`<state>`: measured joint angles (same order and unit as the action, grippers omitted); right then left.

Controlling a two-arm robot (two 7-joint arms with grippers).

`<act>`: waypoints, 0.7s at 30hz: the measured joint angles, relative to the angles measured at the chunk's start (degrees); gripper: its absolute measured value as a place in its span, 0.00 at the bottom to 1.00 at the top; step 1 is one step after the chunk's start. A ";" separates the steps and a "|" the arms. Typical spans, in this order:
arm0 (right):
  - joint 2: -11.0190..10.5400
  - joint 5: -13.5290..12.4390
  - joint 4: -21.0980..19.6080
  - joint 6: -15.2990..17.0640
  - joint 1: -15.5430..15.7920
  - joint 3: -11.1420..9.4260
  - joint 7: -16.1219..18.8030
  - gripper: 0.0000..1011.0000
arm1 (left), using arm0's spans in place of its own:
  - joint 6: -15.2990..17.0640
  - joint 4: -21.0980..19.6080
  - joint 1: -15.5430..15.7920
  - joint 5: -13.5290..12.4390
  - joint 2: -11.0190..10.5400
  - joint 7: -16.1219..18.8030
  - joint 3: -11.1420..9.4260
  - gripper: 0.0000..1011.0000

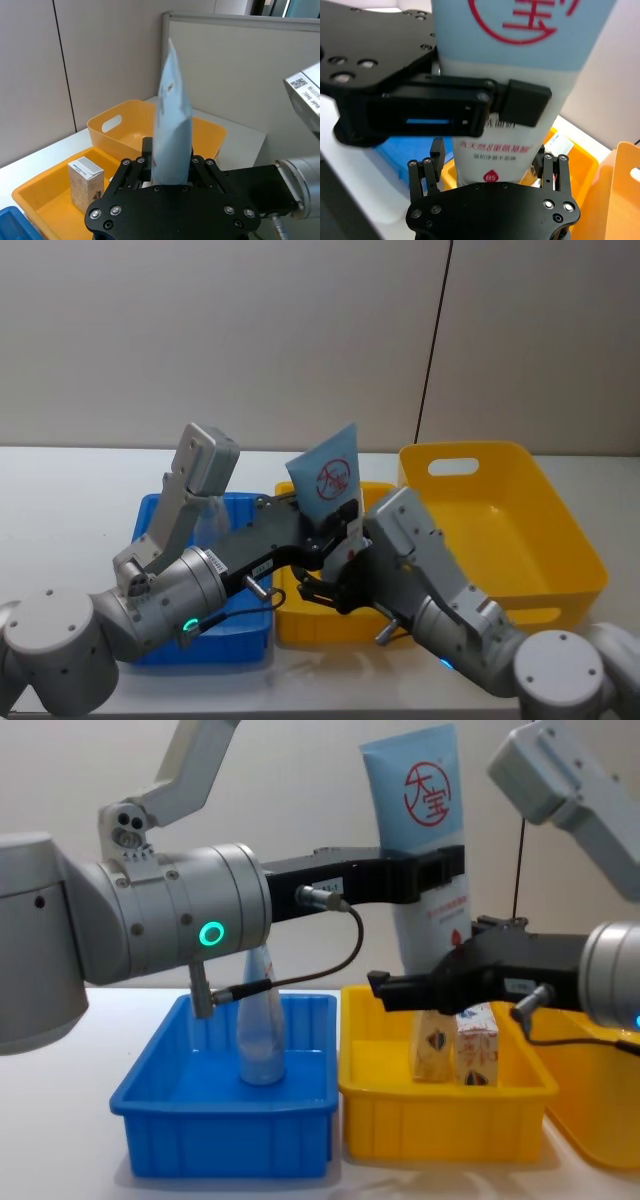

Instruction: Bimanual collaborative sorting of washing and personal care products

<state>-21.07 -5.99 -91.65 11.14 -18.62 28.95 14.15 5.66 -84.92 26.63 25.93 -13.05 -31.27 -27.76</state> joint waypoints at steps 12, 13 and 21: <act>2.79 2.35 3.14 -2.50 -1.06 0.81 -2.80 0.80 | -0.01 0.00 0.00 0.00 0.02 0.03 0.07 0.29; 3.00 2.55 3.38 -2.69 -1.15 0.89 -3.02 0.75 | -0.01 0.00 0.00 0.00 0.02 0.04 0.09 0.30; 3.77 3.17 4.22 -3.38 -1.45 1.11 -3.77 0.64 | -0.01 0.00 0.00 0.00 0.03 0.05 0.10 0.30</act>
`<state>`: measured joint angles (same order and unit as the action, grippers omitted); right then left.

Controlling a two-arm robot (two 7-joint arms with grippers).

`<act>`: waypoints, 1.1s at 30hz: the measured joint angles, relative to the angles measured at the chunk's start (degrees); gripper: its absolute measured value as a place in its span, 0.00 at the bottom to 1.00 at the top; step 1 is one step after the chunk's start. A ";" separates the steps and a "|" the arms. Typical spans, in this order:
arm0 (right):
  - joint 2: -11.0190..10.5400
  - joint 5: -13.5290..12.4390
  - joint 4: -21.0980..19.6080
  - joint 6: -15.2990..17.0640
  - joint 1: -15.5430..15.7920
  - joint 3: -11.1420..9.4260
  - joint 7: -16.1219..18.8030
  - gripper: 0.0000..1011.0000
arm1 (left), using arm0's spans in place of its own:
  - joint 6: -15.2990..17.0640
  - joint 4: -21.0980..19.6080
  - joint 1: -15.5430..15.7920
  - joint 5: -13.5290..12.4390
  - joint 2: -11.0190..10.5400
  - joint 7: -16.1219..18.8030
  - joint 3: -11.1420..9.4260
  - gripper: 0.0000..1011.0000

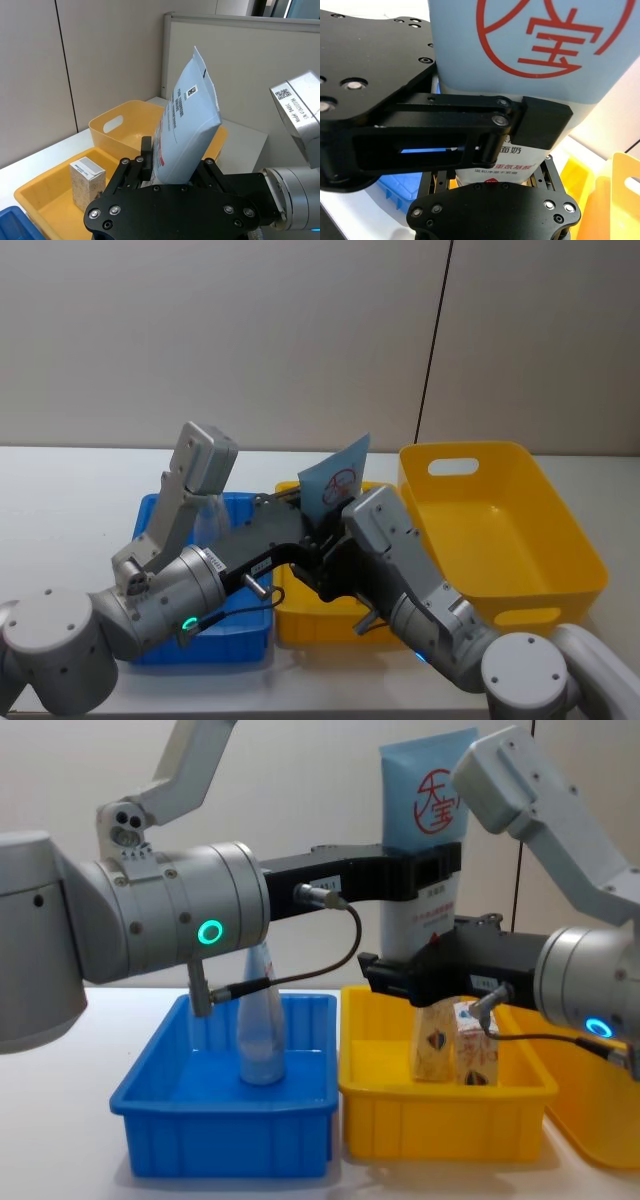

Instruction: Bimanual collaborative sorting of washing and personal care products

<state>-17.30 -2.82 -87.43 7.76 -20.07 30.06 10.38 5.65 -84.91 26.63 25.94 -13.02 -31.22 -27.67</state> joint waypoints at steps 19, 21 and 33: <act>0.65 0.45 0.56 -0.37 -0.12 -0.16 -0.54 0.64 | 0.02 -0.01 0.00 0.04 0.03 -0.13 -0.28 0.54; 0.71 0.42 0.41 -0.13 0.04 -0.42 -0.54 0.64 | 0.03 -0.01 0.00 0.04 0.04 -0.14 -0.28 0.60; 0.64 0.25 -0.54 1.85 1.31 -2.89 -2.40 0.64 | 0.06 0.00 0.00 0.02 0.01 -0.16 -0.20 0.94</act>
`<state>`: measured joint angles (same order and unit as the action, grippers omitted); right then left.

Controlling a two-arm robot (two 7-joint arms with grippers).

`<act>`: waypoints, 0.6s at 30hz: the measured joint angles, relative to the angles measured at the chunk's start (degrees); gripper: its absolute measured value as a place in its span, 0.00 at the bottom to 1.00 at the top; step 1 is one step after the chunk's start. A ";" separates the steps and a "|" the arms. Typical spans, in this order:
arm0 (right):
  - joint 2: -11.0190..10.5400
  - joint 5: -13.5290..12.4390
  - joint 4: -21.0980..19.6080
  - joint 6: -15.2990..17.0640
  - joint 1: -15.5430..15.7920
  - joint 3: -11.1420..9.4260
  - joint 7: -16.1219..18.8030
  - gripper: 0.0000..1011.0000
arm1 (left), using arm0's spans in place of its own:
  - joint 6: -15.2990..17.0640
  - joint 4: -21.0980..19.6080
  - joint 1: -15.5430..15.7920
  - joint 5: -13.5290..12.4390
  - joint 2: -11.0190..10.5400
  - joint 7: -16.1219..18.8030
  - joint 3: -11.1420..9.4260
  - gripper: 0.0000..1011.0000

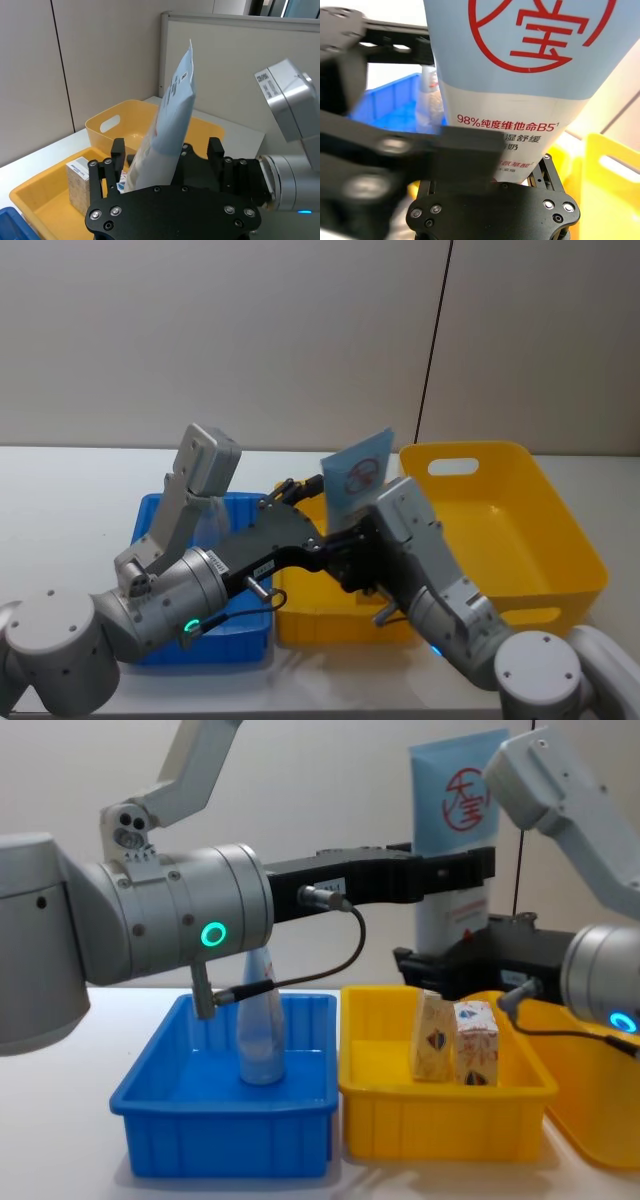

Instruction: Bimanual collaborative sorting of washing and personal care products

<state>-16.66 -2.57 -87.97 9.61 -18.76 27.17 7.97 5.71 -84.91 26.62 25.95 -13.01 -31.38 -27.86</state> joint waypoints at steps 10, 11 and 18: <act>-0.42 0.11 -1.80 2.31 1.95 -3.80 -3.81 0.64 | 0.00 0.00 0.00 -0.02 -0.01 0.02 0.06 0.99; -0.43 0.15 -1.95 2.48 2.09 -4.11 -4.11 0.64 | 0.00 0.00 0.00 -0.02 -0.01 0.02 0.07 0.99; -0.29 0.45 -3.69 3.28 3.40 -7.29 -7.51 0.64 | -0.02 0.00 0.00 -0.02 0.00 0.04 0.08 0.99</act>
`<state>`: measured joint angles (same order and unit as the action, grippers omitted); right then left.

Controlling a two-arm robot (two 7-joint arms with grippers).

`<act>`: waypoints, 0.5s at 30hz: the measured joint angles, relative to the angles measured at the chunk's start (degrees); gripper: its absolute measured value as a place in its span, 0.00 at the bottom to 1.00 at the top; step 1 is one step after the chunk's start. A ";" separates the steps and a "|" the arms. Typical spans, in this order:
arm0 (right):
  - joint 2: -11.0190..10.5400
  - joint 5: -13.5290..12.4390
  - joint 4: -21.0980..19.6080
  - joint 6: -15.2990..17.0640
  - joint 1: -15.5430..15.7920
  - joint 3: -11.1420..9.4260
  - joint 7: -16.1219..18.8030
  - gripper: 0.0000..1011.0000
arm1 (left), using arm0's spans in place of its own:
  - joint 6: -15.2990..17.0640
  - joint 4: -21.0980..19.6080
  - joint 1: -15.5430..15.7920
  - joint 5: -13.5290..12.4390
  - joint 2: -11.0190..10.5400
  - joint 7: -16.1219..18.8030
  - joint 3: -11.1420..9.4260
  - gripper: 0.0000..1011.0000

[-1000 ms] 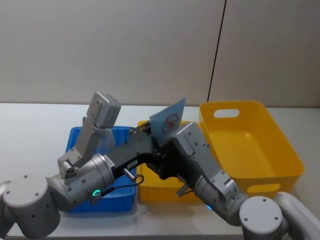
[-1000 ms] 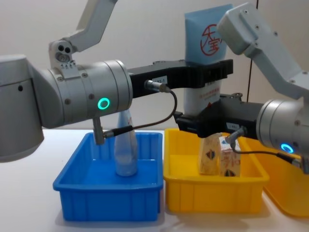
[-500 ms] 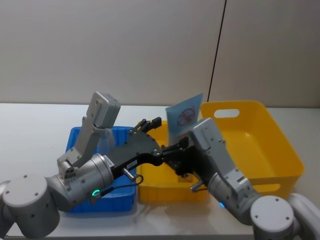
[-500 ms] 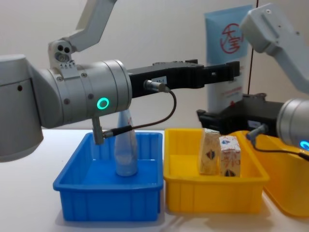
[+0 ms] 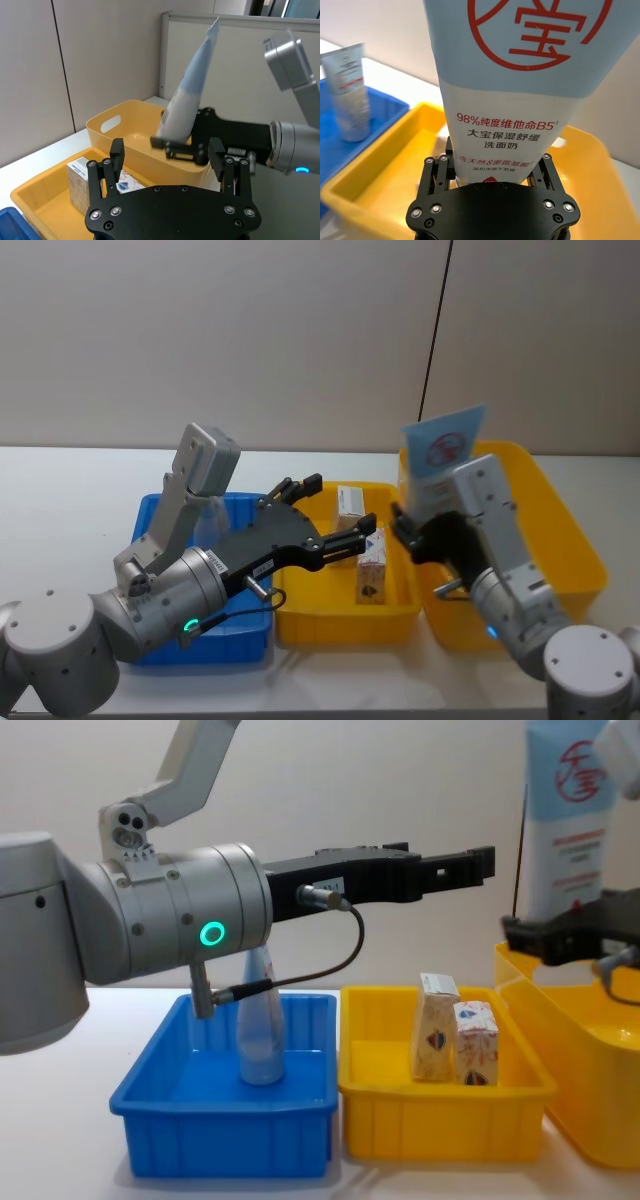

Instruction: Bimanual collaborative sorting of washing and personal care products

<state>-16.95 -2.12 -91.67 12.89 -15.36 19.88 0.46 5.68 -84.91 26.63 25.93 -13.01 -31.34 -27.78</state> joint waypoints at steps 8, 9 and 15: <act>0.53 0.25 -1.93 0.41 1.40 -3.71 -4.08 0.64 | -0.02 0.00 0.00 0.00 0.00 0.02 0.00 0.99; 0.68 0.33 -2.31 0.52 1.69 -4.53 -4.87 0.64 | -0.02 0.00 0.00 0.00 -0.01 0.03 0.00 0.99; 1.22 0.61 -3.39 1.02 2.55 -7.07 -7.71 0.64 | -0.02 0.00 0.00 0.00 0.00 0.05 -0.01 0.99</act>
<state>-15.72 -1.51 -95.05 13.91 -12.81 12.81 -7.25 5.66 -84.91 26.63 25.94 -13.01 -31.29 -27.78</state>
